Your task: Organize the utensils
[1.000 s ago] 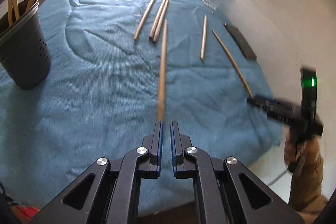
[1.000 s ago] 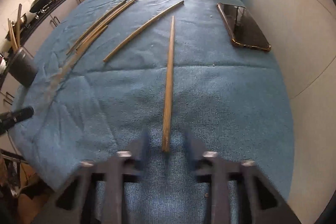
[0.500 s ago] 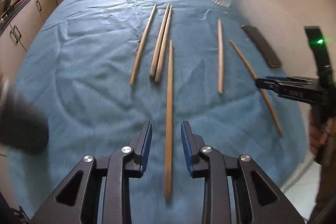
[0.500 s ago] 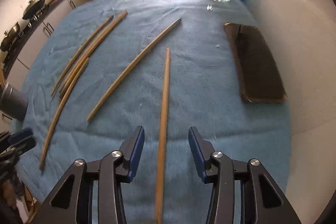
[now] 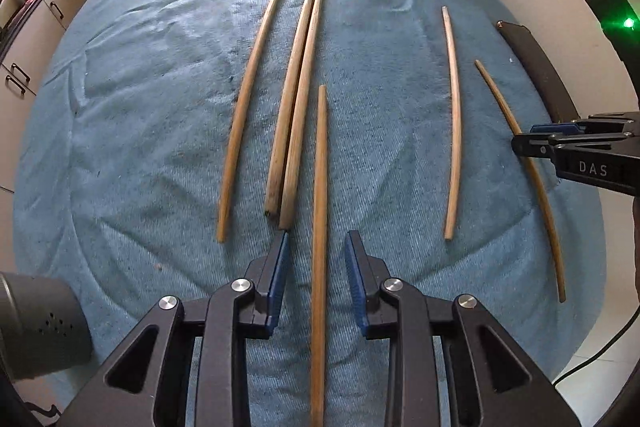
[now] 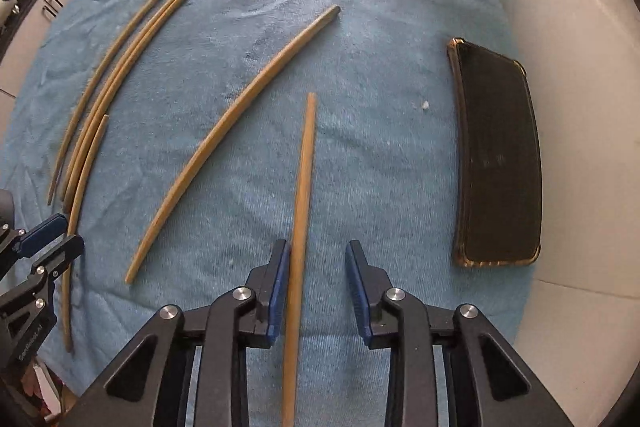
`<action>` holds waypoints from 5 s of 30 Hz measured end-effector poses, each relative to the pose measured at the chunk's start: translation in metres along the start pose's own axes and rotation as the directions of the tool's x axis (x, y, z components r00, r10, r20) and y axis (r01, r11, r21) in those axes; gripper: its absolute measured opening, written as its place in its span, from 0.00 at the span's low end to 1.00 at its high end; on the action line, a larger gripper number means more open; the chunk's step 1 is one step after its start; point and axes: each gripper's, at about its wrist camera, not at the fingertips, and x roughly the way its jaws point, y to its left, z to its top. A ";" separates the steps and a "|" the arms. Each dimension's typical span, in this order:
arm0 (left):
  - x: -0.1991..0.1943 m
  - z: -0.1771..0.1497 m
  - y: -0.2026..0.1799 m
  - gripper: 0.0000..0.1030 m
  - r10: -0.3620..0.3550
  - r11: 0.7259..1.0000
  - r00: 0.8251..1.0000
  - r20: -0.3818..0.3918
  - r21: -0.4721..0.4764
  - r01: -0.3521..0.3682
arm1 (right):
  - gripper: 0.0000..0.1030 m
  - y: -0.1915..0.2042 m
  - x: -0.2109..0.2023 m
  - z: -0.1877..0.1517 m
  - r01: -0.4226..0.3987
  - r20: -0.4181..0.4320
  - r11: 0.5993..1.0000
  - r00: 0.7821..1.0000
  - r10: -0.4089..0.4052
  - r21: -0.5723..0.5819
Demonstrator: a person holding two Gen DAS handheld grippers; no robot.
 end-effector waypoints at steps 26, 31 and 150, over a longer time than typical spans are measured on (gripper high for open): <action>-0.088 -0.068 0.021 0.07 -0.143 0.990 0.942 0.304 0.046 0.136 | 0.08 0.021 -0.043 -0.046 -0.200 0.312 0.980 0.930 0.195 -0.019; -0.119 -0.095 0.034 0.07 -0.177 0.983 0.901 0.396 0.024 0.183 | 0.08 0.025 -0.086 -0.081 -0.226 0.442 0.973 0.869 0.221 -0.041; -0.039 0.000 0.047 0.58 0.166 0.971 0.901 0.400 -0.225 -0.079 | 0.65 0.035 -0.020 -0.066 -0.311 0.558 0.931 0.815 0.158 0.190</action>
